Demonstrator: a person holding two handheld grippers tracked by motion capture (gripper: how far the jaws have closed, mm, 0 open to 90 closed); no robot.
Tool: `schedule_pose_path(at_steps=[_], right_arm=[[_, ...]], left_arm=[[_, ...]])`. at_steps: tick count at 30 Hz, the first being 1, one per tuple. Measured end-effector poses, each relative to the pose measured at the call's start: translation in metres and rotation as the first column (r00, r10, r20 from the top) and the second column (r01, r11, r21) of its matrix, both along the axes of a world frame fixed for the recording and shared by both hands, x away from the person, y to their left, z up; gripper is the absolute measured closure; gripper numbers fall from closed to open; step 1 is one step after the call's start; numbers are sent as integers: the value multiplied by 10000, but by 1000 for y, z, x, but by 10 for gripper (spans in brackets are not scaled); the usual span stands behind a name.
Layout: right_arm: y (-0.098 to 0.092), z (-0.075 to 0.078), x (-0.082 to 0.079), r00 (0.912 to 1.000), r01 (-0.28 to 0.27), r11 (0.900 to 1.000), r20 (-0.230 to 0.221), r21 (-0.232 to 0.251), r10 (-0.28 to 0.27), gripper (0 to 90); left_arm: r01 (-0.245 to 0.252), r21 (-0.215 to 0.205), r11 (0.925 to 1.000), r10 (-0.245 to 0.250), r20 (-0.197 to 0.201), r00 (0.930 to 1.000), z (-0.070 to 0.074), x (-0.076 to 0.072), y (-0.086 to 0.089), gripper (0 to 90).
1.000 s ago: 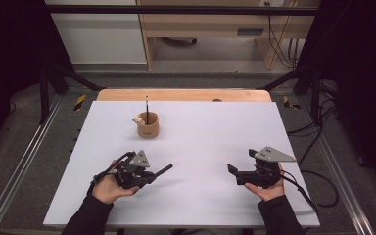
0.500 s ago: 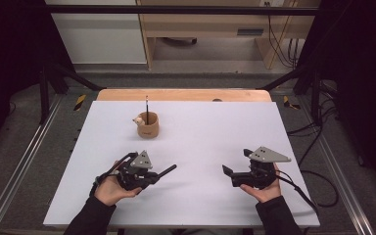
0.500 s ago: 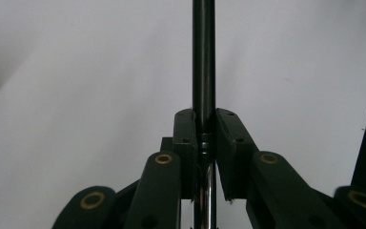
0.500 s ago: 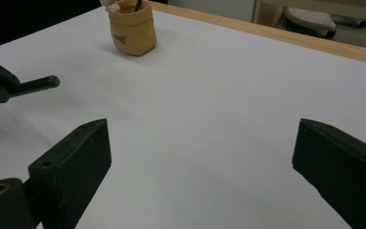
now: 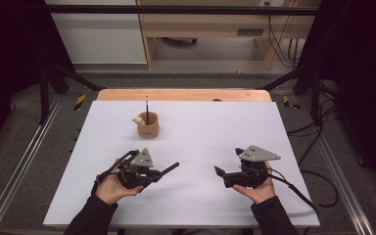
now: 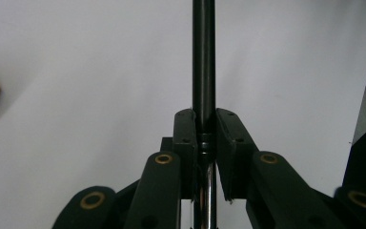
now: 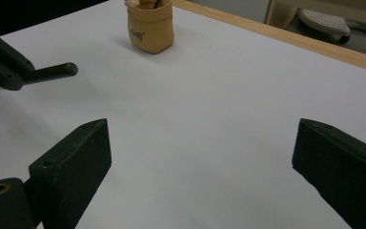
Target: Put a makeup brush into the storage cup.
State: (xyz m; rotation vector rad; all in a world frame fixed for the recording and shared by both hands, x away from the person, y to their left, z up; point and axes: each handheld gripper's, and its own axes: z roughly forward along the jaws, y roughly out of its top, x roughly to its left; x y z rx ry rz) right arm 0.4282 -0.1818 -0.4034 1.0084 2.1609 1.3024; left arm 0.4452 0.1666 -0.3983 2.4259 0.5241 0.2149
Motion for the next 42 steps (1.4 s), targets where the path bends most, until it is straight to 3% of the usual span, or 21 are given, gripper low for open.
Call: schedule_pose_path(at_steps=[12,22,28,42], right_arm=[[14,11,1,9990,-453,9980,18,-443,455,64],[24,18,1,9969,-780,9927,6,-922,783,67],[32,22,0,9934,-1133,9825,0,-1481,1146,68],[47,30,-4,9847,-1708,9594,-43,-2245,1743,76]], left_arm=[[198,-101,9998,-198,-56,9998,3,9,-8,788],[531,145,9985,-528,-184,9984,4,13,-18,788],[706,222,9973,-699,-318,9970,3,17,-24,788],[1016,243,9945,-1007,-373,9942,7,18,-31,788]])
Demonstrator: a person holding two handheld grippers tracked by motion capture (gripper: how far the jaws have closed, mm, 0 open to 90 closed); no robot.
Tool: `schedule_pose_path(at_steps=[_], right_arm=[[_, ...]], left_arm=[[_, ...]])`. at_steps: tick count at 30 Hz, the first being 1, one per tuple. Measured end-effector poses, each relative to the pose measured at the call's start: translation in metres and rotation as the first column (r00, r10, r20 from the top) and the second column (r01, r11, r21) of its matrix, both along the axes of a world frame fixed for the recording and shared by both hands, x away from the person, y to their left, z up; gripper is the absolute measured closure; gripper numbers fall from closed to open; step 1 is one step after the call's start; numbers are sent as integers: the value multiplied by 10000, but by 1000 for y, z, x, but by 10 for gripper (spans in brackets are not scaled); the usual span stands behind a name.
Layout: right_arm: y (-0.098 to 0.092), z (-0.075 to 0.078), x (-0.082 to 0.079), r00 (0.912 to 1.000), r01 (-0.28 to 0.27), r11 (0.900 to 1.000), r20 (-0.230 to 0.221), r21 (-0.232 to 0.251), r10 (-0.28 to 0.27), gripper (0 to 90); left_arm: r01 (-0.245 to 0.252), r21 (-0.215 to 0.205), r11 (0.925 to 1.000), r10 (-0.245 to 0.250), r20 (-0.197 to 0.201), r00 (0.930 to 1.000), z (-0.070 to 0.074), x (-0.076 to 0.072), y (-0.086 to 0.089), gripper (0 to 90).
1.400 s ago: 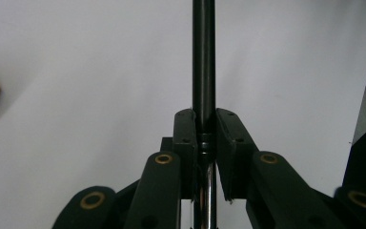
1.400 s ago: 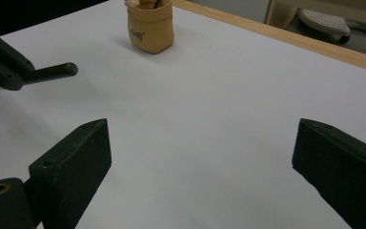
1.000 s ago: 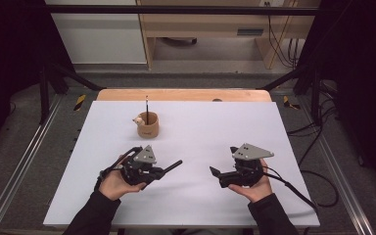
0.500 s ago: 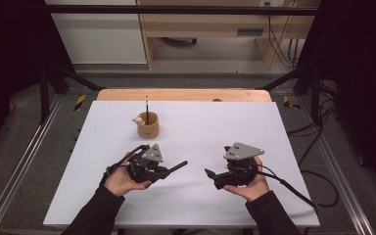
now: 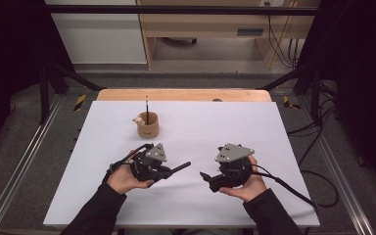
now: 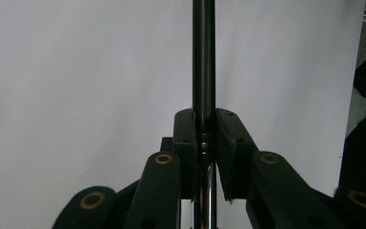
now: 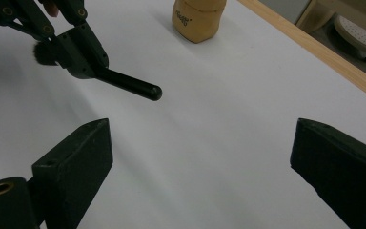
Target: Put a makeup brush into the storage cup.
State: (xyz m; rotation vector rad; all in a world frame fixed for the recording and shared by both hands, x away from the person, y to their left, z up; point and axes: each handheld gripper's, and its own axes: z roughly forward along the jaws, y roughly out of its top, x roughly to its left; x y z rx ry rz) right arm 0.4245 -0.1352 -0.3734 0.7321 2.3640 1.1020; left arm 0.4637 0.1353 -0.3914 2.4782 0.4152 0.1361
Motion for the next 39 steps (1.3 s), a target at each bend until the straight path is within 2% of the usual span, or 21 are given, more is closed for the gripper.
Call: schedule_pose_path(at_steps=[9,10,23,28,39], right_arm=[[8,3,-1,9992,-382,9969,-97,-690,376,80],[9,3,-1,9990,-441,9959,-119,-795,433,81],[19,2,-3,9951,-982,9866,-189,-1303,966,91],[22,2,-3,9924,-1226,9797,-265,-1588,1199,97],[28,3,-5,9874,-1582,9695,-255,-1871,1562,121]], left_arm=[[263,230,9994,-263,17,9997,6,1,-5,788],[258,122,9996,-257,-59,9997,6,1,-6,788],[598,134,9981,-594,-286,9978,5,4,-14,788],[832,306,9961,-820,-373,9959,7,4,-17,788],[1096,430,9930,-1079,-394,9934,11,0,-22,788]])
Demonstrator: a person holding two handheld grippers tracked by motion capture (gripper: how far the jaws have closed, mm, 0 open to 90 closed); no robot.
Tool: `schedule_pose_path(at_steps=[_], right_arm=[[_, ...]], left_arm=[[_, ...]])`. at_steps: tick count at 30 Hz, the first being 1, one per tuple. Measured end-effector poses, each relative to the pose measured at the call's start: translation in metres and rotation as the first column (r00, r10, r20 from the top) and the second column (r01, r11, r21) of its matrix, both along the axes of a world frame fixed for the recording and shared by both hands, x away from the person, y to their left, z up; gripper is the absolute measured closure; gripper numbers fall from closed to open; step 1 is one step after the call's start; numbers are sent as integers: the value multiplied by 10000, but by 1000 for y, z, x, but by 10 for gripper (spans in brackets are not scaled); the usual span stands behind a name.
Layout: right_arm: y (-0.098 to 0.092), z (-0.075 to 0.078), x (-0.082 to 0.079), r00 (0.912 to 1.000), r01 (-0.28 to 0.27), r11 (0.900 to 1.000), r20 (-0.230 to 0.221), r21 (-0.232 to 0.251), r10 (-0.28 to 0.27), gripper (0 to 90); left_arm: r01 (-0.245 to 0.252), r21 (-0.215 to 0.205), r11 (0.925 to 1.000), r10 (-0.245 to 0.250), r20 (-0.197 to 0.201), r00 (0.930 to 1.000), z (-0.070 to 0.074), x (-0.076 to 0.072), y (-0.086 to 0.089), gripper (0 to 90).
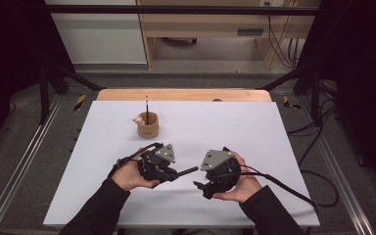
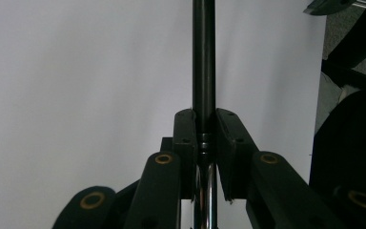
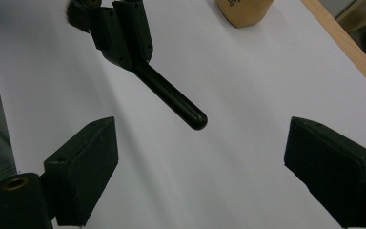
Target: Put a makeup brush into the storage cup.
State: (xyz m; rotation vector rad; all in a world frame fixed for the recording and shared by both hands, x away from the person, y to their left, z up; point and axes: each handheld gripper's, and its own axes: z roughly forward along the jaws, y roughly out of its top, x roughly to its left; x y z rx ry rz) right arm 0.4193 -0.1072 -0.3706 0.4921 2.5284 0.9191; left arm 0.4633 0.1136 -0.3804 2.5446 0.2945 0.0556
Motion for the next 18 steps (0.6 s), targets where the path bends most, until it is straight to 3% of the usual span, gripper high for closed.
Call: schedule_pose_path(at_steps=[18], right_arm=[[4,-3,-2,9994,-339,9979,-10,-547,339,199]], left_arm=[[386,479,9981,-387,30,9992,8,-6,-13,788]])
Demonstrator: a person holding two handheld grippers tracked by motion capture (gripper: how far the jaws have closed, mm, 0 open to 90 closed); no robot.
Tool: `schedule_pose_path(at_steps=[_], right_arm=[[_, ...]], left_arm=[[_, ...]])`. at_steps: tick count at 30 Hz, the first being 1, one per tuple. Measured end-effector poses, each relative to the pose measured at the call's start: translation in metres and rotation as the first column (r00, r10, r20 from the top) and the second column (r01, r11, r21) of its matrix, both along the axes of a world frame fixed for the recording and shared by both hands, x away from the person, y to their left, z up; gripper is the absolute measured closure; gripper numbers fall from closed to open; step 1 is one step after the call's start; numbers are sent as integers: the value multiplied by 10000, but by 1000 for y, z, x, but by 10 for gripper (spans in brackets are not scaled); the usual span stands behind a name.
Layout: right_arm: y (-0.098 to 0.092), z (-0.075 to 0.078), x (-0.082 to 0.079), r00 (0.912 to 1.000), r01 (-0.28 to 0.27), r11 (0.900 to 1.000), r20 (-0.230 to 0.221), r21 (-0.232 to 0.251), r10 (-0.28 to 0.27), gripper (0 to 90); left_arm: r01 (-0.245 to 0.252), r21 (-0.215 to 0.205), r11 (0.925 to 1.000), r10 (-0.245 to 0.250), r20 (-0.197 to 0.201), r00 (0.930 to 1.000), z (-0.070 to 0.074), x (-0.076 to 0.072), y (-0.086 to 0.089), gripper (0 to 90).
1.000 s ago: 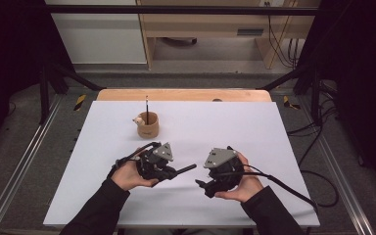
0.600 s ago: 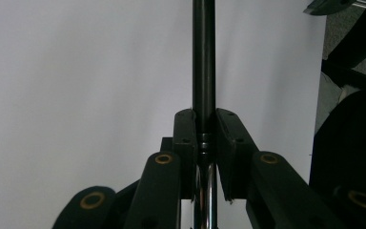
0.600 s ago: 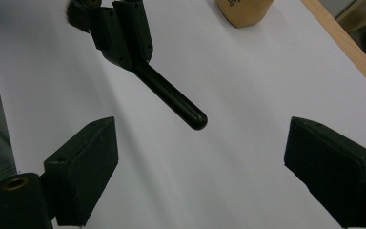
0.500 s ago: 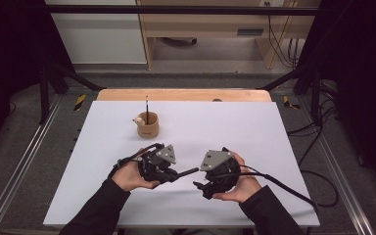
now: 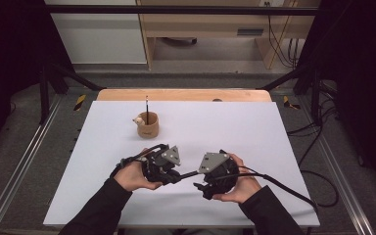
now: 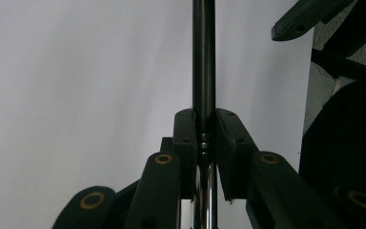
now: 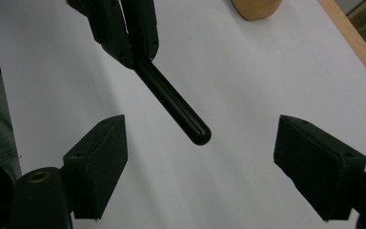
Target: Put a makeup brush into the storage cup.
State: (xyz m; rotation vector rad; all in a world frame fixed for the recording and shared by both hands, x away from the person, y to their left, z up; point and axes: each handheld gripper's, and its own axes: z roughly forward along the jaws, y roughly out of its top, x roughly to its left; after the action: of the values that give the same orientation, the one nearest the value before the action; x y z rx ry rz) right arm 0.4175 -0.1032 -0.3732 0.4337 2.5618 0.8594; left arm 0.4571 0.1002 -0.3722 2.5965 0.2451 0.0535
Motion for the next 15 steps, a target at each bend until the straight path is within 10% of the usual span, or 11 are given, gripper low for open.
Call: schedule_pose_path(at_steps=[15], right_arm=[[7,-3,-1,9983,-566,9971,83,-507,571,313]], left_arm=[[148,109,9998,-147,-95,9998,4,-2,-7,788]])
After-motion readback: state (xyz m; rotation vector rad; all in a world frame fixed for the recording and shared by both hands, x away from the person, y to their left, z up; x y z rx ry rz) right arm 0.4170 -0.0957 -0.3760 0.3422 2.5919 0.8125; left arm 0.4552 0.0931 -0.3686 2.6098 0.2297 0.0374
